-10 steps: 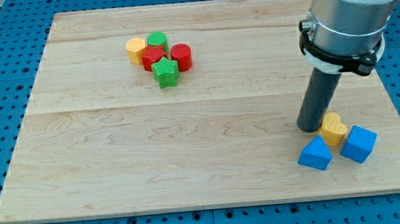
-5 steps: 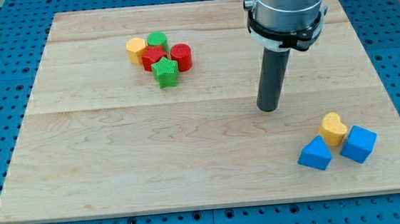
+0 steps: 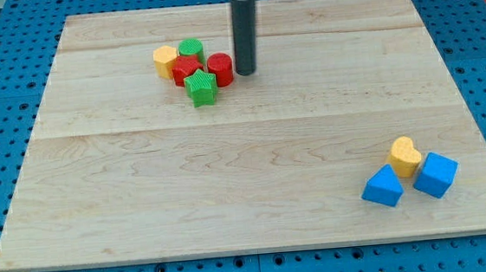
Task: Slide the red star to the bottom left corner
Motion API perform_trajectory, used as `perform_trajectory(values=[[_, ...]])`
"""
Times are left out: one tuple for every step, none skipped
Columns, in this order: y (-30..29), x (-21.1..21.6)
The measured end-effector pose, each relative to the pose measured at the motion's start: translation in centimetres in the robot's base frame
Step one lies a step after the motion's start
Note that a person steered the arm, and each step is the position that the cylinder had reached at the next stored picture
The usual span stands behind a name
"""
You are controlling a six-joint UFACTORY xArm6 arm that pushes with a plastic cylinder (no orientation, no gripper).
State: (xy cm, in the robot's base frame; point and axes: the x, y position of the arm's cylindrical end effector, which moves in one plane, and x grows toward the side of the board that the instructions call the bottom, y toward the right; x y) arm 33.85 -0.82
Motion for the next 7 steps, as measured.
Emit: perform_trajectory(values=[[-5.1, -0.7], [-7.7, 0.4], [-9.5, 1.3], [-11.7, 1.5], [-14.6, -0.2], [-15.9, -2.4], [-18.5, -3.5]])
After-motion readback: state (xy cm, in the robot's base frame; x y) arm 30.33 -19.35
